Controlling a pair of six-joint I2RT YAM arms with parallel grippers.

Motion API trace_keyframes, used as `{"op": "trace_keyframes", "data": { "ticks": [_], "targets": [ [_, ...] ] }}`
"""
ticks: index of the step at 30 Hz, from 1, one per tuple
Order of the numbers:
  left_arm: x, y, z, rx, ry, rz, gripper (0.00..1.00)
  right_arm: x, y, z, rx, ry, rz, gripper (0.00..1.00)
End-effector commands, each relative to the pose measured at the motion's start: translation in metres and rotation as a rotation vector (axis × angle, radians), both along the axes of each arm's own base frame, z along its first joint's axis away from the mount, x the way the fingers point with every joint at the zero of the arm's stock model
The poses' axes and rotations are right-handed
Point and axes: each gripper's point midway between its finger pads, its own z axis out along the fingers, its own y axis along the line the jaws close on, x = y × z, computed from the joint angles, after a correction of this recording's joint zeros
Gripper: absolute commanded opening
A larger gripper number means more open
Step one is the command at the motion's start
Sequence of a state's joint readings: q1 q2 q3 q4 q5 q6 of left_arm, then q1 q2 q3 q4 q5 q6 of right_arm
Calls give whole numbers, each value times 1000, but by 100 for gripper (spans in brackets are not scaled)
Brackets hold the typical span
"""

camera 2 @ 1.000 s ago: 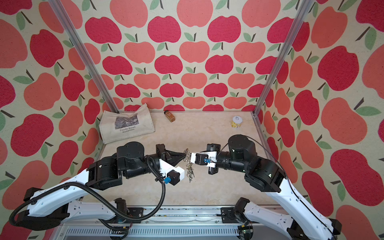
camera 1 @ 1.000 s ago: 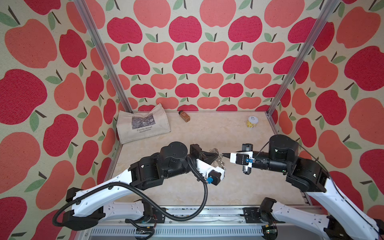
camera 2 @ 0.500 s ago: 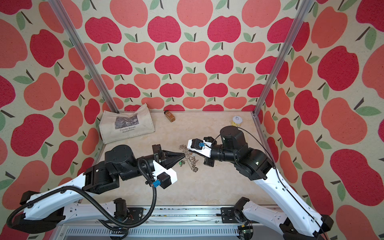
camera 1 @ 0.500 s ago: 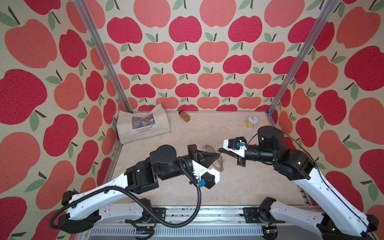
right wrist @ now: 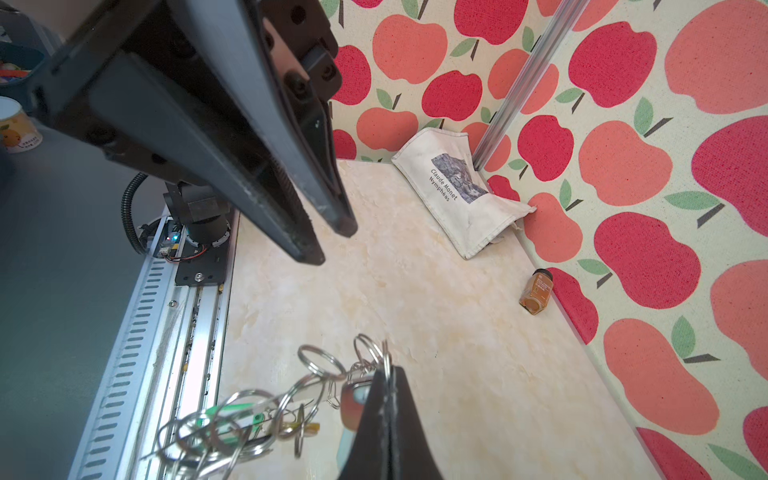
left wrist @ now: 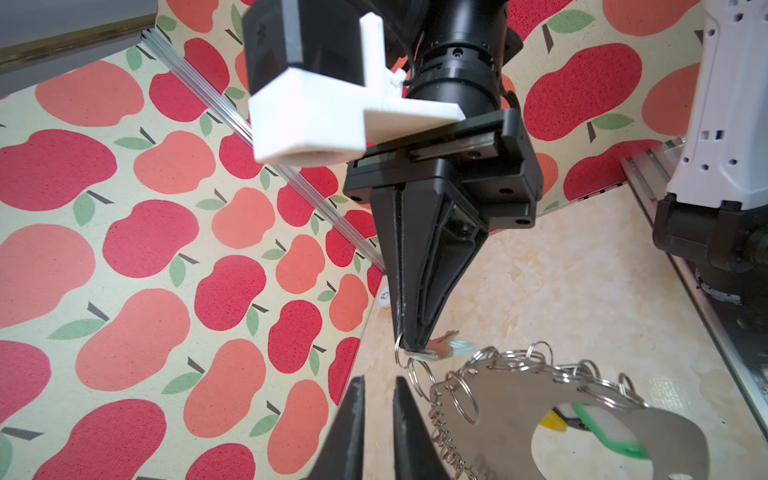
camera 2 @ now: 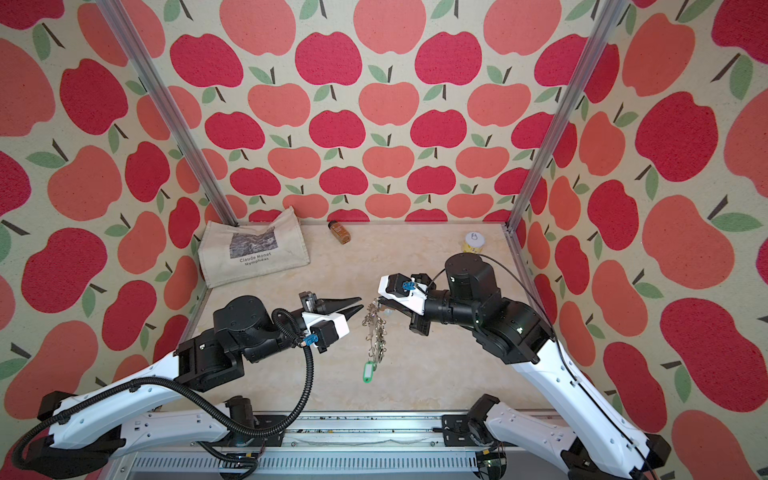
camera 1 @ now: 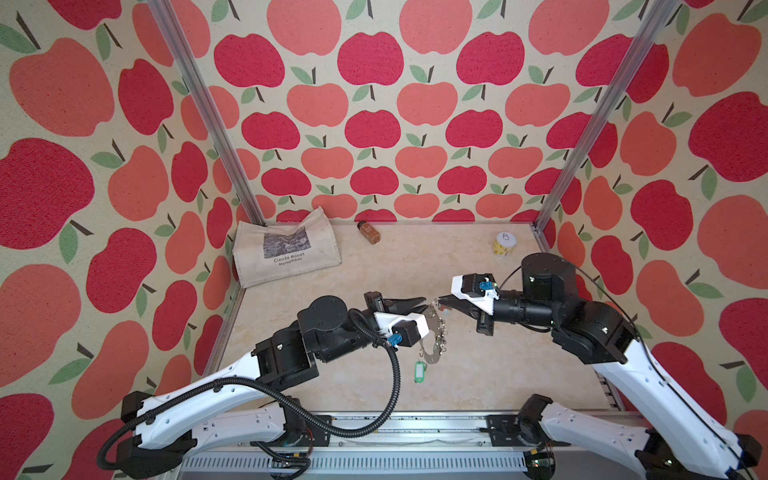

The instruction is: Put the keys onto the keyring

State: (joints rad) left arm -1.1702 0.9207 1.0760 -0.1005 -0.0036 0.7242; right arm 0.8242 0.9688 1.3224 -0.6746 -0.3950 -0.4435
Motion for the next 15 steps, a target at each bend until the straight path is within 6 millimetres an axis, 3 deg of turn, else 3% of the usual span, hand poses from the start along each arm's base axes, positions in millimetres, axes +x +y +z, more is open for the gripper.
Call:
{"op": "trace_keyframes", "data": {
  "ticks": [1,8,15],
  "targets": [
    [0,3,10,-62,114,15,29,-5,-3,26,75,-15,3,0],
    [7,1,0,-16,220,22,38,-10,-7,33,90,-41,11,0],
    [17,-6,-4,24,328,9,36,-14,-8,37,101,-68,26,0]
  ]
}}
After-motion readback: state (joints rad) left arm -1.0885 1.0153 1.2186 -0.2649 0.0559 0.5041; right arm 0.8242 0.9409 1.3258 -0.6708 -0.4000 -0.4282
